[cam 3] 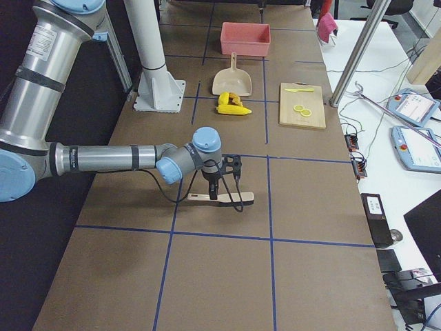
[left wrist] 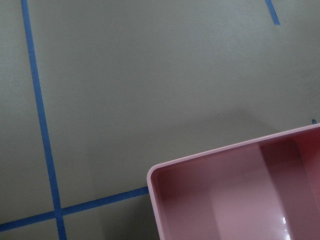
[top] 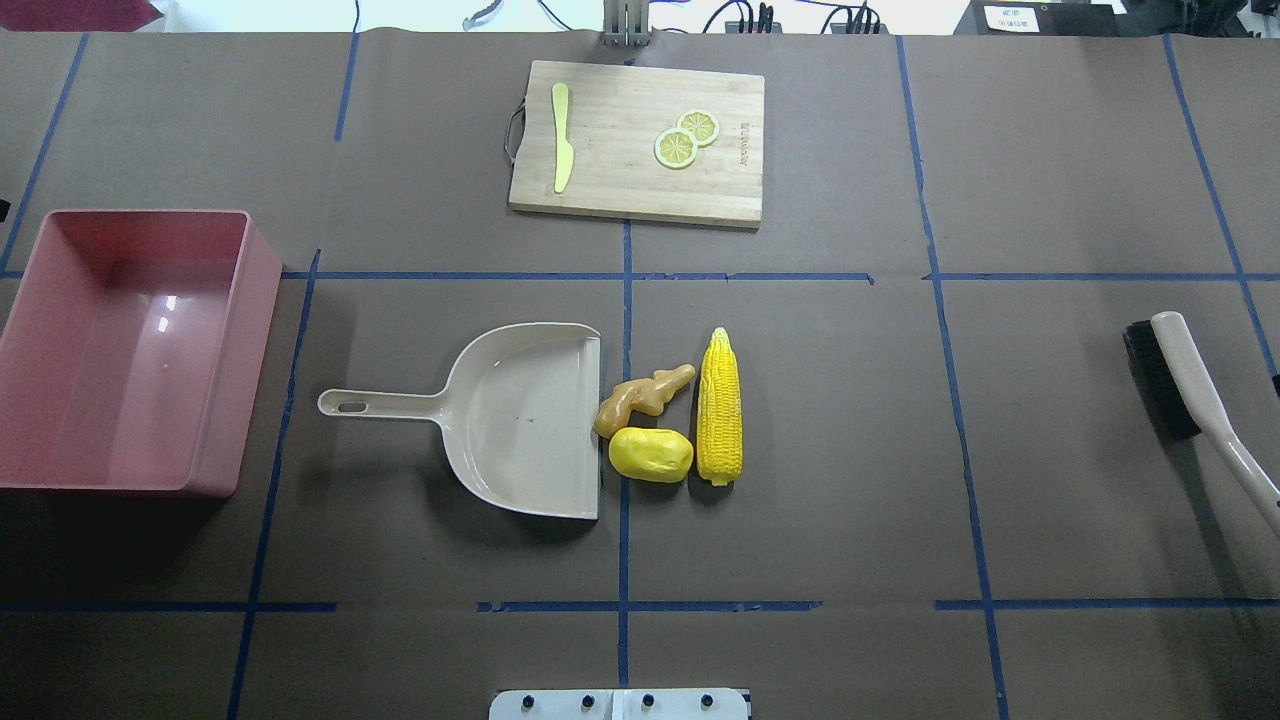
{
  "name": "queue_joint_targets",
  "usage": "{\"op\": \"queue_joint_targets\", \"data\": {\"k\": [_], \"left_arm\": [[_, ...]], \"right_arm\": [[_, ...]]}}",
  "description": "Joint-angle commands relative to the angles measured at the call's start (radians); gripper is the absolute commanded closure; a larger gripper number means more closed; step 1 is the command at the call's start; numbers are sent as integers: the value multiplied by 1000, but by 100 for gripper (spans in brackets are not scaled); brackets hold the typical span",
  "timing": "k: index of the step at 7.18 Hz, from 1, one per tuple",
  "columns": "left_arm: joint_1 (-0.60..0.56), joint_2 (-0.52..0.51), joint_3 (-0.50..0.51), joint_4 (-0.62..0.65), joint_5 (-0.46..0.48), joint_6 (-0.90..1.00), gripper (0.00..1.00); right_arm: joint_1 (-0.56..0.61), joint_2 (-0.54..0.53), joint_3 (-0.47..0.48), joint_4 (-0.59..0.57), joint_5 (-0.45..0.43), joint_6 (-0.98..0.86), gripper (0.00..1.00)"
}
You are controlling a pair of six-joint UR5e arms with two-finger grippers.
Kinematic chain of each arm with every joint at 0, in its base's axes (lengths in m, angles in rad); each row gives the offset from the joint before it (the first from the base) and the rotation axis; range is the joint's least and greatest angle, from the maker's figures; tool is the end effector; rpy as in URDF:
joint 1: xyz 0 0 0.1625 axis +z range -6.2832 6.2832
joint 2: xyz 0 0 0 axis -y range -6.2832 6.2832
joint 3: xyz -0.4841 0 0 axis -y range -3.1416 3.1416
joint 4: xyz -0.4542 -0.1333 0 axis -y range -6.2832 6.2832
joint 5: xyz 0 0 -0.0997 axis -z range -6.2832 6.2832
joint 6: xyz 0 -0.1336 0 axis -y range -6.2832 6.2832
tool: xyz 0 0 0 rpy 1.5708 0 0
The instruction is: Sweep and dump trash into bin
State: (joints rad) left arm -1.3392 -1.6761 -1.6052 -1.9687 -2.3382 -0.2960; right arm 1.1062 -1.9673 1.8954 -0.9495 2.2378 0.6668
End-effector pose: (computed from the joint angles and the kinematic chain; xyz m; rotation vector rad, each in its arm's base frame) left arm 0.1064 -0.6279 0.6122 0.2976 0.8549 0.1462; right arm -0.1366 -0.3856 0.6791 0.0978 -0.8308 0.0071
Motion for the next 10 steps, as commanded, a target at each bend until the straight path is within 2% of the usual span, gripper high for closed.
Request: {"op": "queue_joint_targets", "data": {"k": [1, 4, 5, 6, 7, 10], "left_arm": [[0, -1, -1, 1, -1, 0, 0], [-1, 1, -4, -4, -1, 0, 0], [-1, 1, -4, -4, -1, 0, 0], [-1, 1, -4, -4, -1, 0, 0], [-1, 1, -5, -4, -1, -2, 0], [0, -1, -12, -7, -1, -9, 0]], "right_arm": [[-101, -18, -94, 179, -90, 107, 0], [-190, -10, -116, 179, -124, 109, 0], [-197, -8, -127, 178, -125, 111, 13], [-197, -11, -133, 178, -127, 109, 67], [-195, -15, -139, 176, -126, 105, 98], [-194, -4, -130, 175, -110, 109, 100]]}}
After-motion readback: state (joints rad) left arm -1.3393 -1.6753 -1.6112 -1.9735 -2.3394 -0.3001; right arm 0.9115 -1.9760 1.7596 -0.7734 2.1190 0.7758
